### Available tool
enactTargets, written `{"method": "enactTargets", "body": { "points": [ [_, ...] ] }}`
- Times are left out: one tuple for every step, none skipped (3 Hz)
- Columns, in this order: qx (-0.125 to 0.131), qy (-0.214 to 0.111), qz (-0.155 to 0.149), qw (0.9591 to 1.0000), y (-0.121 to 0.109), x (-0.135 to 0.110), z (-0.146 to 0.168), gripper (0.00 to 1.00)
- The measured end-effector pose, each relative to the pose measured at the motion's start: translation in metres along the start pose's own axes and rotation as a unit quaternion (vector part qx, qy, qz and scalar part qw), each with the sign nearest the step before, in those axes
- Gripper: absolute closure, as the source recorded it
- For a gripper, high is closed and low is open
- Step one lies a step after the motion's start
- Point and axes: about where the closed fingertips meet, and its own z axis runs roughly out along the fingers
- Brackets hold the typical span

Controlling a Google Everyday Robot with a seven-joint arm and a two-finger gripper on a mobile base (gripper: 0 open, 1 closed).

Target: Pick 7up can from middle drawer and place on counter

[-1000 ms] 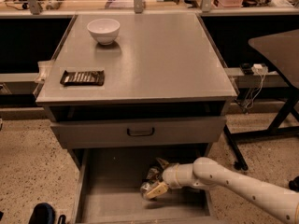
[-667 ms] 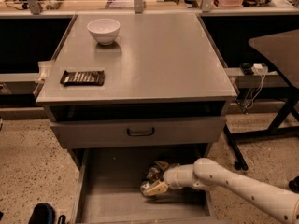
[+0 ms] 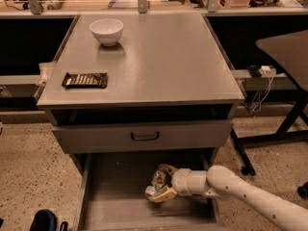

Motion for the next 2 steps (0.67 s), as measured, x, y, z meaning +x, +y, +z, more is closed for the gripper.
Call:
{"method": "enactTargets", "body": {
  "points": [
    [0.021,-0.026,-0.125,0.9916,0.028,-0.07,-0.052,0.96],
    [0.046,-0.038,-0.142,0.988,0.03,-0.086,-0.075,1.0]
  ]
}}
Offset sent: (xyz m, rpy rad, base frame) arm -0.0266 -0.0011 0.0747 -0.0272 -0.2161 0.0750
